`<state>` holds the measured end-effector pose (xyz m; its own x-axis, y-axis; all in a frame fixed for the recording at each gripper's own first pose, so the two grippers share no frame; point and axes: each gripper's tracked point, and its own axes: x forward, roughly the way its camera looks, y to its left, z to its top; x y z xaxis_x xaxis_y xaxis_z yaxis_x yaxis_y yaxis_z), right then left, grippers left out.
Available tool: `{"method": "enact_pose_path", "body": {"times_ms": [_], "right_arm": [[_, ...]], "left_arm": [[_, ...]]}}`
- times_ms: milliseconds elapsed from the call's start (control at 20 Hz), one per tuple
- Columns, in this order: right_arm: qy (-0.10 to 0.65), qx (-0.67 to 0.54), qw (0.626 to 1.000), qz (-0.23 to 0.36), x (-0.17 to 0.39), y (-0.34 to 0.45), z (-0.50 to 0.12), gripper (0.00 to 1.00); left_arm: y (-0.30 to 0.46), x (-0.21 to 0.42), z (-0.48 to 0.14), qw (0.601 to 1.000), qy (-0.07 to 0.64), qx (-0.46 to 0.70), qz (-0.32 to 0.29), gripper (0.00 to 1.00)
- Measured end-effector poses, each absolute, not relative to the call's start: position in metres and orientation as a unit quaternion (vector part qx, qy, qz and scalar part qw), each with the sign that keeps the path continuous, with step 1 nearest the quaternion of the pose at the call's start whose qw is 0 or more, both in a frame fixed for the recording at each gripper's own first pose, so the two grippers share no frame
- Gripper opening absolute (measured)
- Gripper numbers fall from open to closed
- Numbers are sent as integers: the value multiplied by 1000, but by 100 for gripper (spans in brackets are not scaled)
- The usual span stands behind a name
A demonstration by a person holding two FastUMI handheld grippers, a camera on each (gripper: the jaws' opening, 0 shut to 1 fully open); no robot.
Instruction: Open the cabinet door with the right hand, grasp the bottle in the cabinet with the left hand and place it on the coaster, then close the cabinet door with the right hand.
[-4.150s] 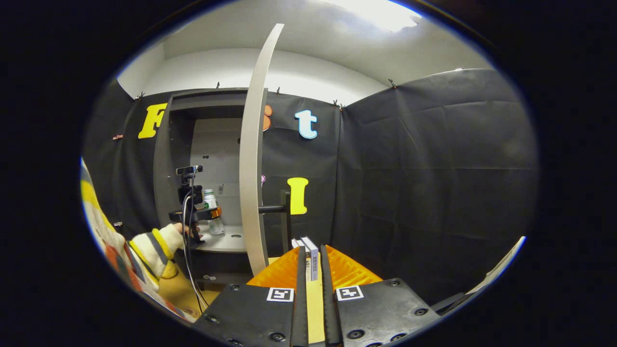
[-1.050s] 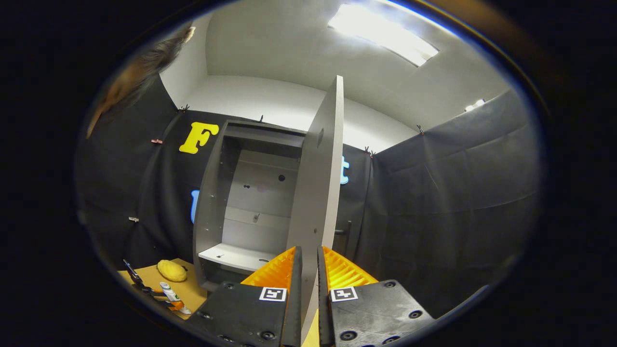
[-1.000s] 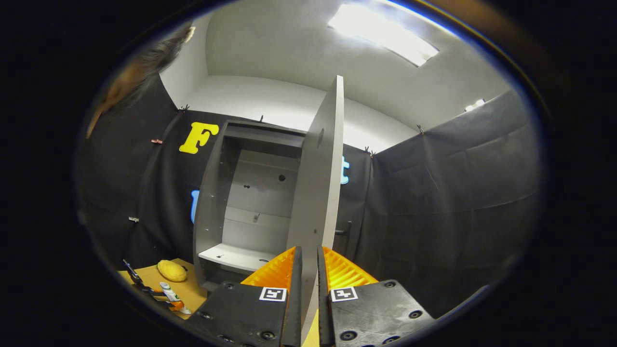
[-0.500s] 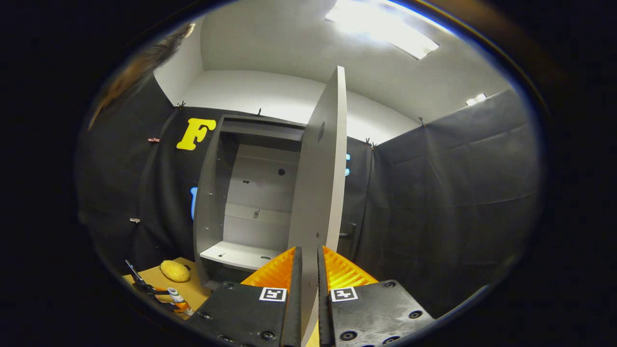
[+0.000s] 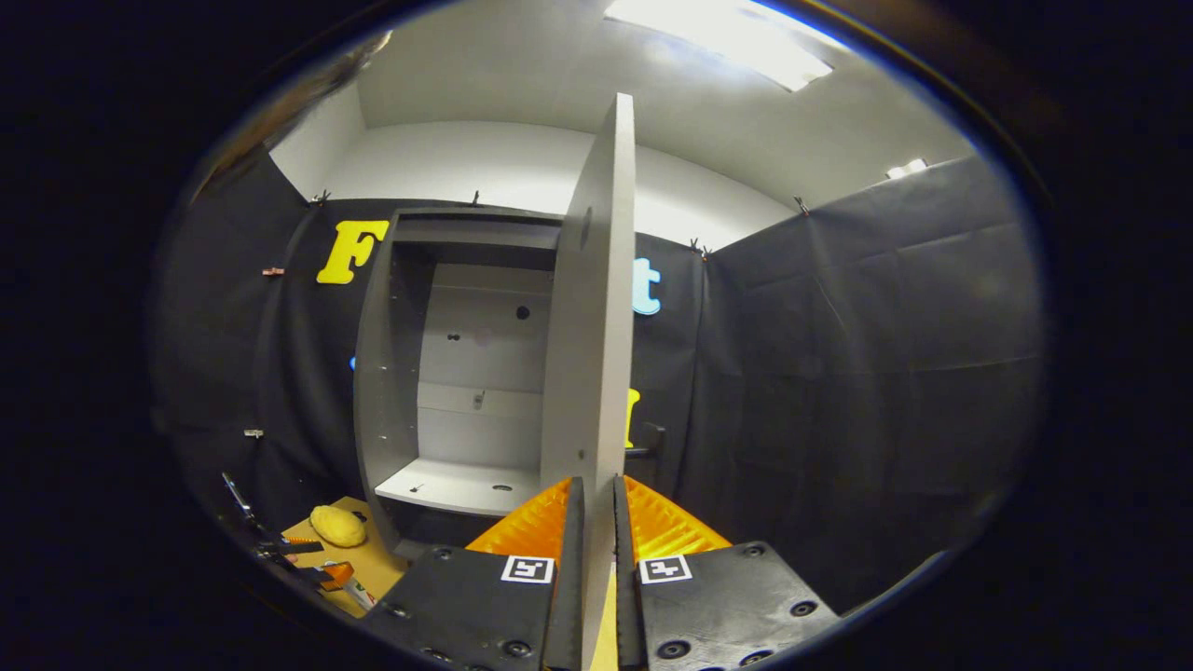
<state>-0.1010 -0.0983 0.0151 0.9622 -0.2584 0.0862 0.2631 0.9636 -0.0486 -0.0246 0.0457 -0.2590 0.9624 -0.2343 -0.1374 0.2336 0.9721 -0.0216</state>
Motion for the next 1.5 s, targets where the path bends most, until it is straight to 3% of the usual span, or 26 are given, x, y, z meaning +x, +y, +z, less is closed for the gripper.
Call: {"method": "enact_pose_path", "body": {"times_ms": [300,550,600,800,950,1000,1500], "right_arm": [[-40,-38,987,-152,-116,-124,6,19],[-4,-15,992,-129,-103,-145,-24,19],[0,-11,993,-116,-97,-149,-27,34],[8,28,999,-30,-81,-150,-30,38],[15,62,998,27,-65,-151,-30,53],[16,69,997,40,-65,-150,-30,64],[25,55,989,138,-47,-103,-33,64]], "left_arm": [[1,5,-160,986,11,-7,-169,95],[-55,11,-136,980,16,6,-198,92],[-67,9,-131,979,15,2,-202,95],[-102,5,-118,984,8,-10,-178,92],[-114,1,-116,988,7,-15,-152,92],[-117,0,-115,989,7,-12,-146,92],[-96,-18,-121,995,23,9,-93,94]]}}
